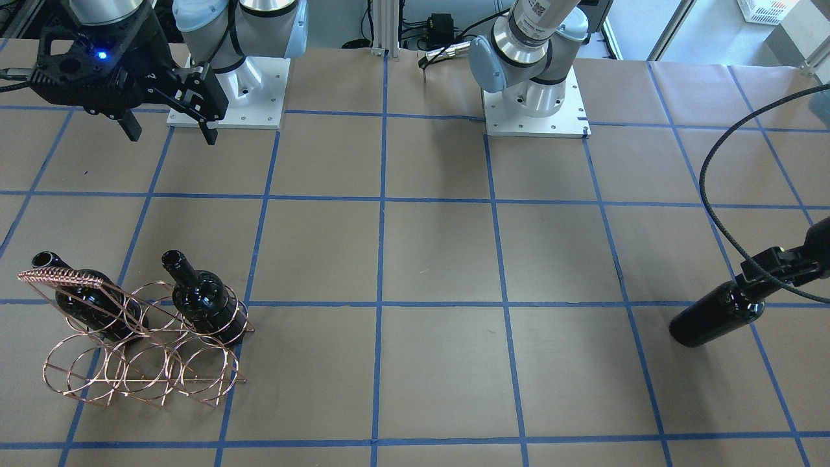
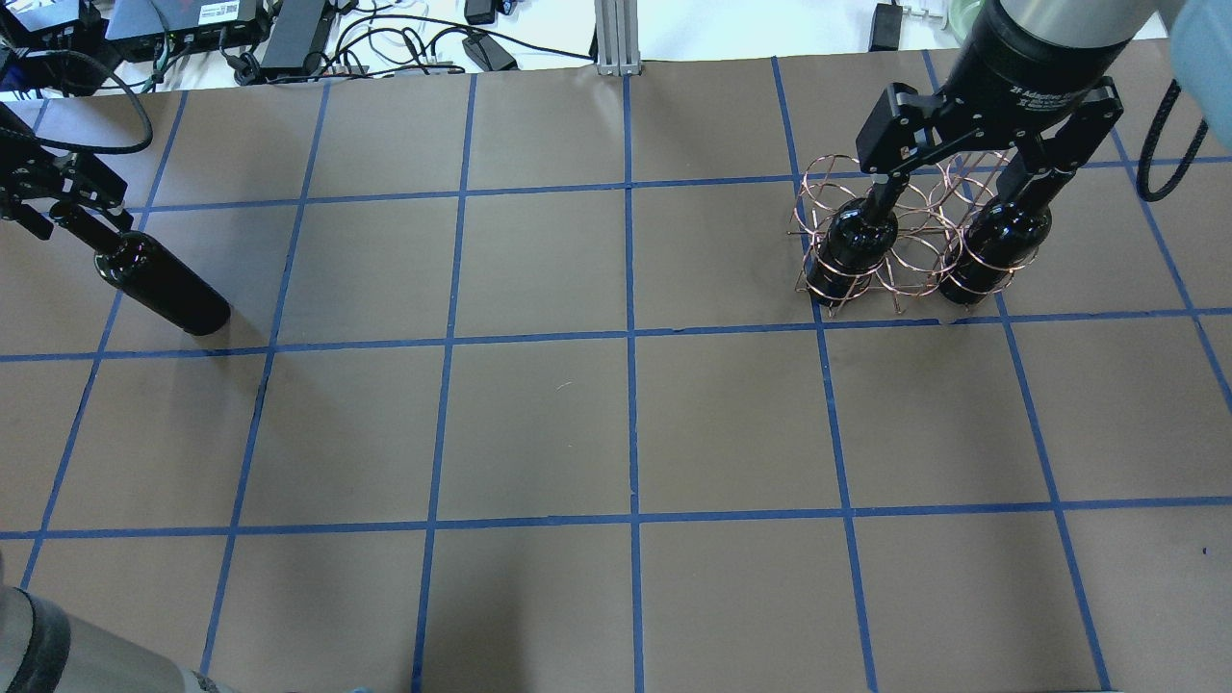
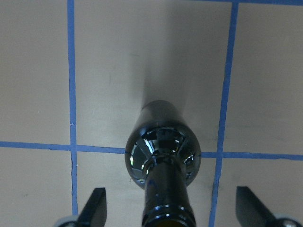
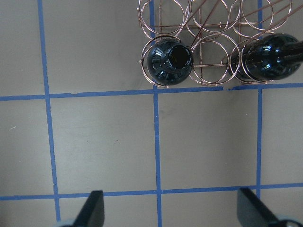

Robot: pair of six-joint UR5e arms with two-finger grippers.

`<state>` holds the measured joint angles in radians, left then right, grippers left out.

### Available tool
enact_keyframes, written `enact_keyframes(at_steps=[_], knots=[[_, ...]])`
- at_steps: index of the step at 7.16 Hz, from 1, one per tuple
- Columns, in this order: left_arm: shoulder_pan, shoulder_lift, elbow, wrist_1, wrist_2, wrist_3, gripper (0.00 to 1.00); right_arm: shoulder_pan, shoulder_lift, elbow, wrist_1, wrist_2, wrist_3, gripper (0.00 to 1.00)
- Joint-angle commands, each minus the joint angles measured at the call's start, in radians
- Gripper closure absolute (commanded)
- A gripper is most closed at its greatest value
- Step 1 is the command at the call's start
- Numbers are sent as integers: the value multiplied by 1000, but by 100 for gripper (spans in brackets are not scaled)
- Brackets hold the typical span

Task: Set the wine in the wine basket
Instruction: 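Lower the left gripper around the bottle neck and close it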

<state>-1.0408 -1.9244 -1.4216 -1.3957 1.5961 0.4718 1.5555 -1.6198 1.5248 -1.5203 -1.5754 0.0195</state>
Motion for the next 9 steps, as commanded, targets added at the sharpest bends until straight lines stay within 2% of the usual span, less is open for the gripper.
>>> enact_keyframes(at_steps=[1, 2, 3, 4, 5, 6, 7, 9], knots=[[1, -4, -2, 12, 2, 4, 17, 0, 0, 0, 0, 0, 0, 0], [1, -10, -2, 12, 4, 7, 17, 0, 0, 0, 0, 0, -1, 0], [4, -8, -2, 14, 2, 8, 25, 0, 0, 0, 0, 0, -1, 0], [4, -10, 0, 14, 2, 8, 42, 0, 0, 0, 0, 0, -1, 0], [4, -8, 0, 14, 2, 8, 68, 0, 0, 0, 0, 0, -1, 0], [4, -8, 0, 14, 1, 8, 90, 0, 0, 0, 0, 0, -1, 0], [4, -8, 0, 12, 1, 8, 100, 0, 0, 0, 0, 0, -1, 0], [-2, 16, 3, 4, 2, 5, 100, 0, 0, 0, 0, 0, -1, 0]])
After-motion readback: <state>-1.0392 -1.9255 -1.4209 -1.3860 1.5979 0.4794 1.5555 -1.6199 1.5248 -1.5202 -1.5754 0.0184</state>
